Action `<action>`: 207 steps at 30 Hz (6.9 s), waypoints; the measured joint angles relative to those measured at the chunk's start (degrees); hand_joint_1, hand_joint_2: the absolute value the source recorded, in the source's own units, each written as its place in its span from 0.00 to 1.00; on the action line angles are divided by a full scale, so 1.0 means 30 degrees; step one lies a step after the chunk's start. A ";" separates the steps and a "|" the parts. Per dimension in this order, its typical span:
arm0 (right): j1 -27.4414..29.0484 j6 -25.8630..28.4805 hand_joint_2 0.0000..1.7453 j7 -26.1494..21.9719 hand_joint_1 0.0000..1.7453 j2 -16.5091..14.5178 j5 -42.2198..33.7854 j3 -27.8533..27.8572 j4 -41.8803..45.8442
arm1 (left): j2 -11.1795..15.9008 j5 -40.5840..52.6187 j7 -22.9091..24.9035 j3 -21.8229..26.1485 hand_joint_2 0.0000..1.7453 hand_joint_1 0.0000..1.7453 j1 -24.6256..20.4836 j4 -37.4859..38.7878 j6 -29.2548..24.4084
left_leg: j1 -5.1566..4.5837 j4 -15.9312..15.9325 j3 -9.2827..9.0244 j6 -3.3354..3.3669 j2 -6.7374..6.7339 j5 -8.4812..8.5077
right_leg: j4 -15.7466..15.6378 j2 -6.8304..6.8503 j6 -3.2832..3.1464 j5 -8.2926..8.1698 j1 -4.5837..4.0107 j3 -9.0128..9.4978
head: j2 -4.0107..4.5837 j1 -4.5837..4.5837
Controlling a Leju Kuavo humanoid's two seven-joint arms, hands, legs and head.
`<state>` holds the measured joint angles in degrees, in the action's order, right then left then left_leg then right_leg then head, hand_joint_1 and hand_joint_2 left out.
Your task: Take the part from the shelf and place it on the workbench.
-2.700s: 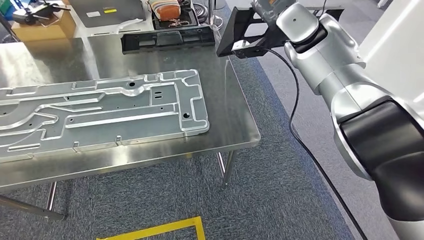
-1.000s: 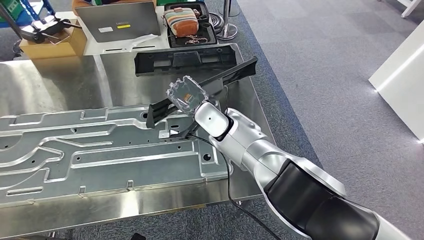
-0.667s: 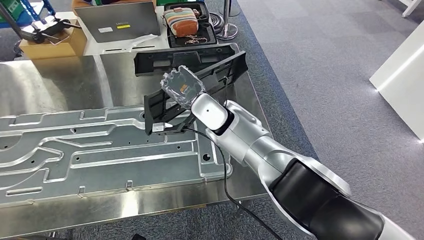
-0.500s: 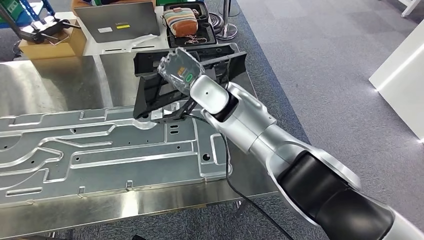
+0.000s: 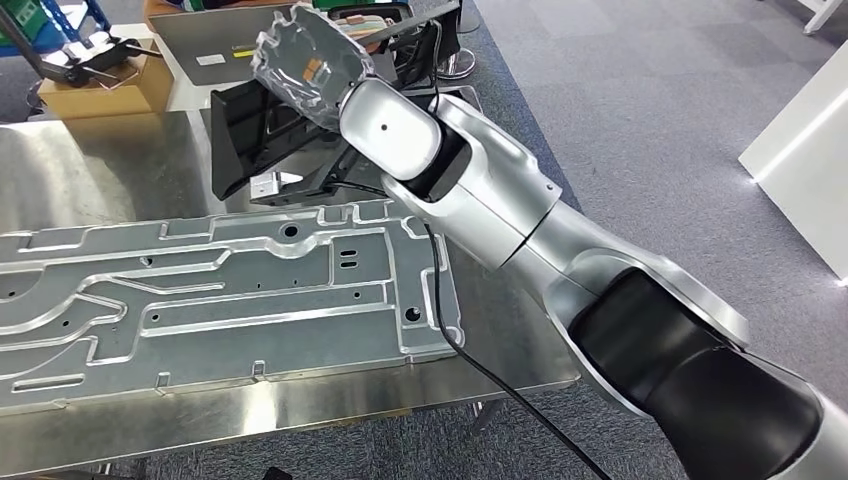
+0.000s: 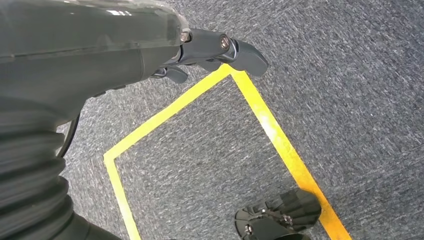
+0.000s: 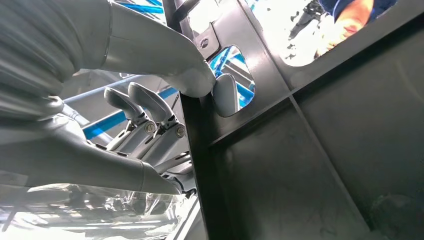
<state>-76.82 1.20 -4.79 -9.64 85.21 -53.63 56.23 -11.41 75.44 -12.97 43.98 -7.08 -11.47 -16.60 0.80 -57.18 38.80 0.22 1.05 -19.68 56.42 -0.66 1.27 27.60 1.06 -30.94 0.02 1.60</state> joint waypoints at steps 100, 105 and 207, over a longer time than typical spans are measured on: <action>0.2067 0.1362 0.00 0.1424 0.00 0.1605 -0.1893 -0.2386 0.1123 | -0.0363 -0.0031 0.1217 0.0211 0.00 0.00 -0.0766 0.0000 0.1180 | -0.0101 -0.0424 0.0411 -0.0249 -0.0274 -0.0111 | 0.0063 0.0378 -0.0750 -0.0211 -0.0337 0.0101 | 0.0000 0.0007; 0.2076 0.1504 0.00 0.1433 0.00 0.1304 -0.1885 -0.2397 0.0377 | -0.0352 -0.0064 0.1275 0.0211 0.00 0.00 -0.0817 0.0000 0.1180 | 0.0049 -0.5500 0.1442 -0.0615 -0.0278 -0.3487 | 0.0003 0.0476 -0.0864 -0.1371 -0.0242 -0.1193 | 0.0000 0.0009; 2.0551 1.0000 0.00 -0.4592 0.00 -0.0543 -0.8315 0.8218 0.0872 | -0.0173 -0.0035 -0.0033 0.0714 0.00 0.00 0.0177 -0.0007 0.0514 | -0.0014 -0.0334 -0.2148 0.0268 -0.0765 -0.2353 | 0.1113 0.1784 -0.0240 -0.0019 -0.0463 -0.0930 | 0.0000 -0.0018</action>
<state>-15.17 31.20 -18.57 -11.27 60.27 -28.98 58.85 -11.93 75.34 -13.07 46.12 -6.55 -11.50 -15.06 0.76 -58.19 32.36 1.03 -1.24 -26.73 59.76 4.69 0.55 27.55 -0.33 -33.73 0.02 1.54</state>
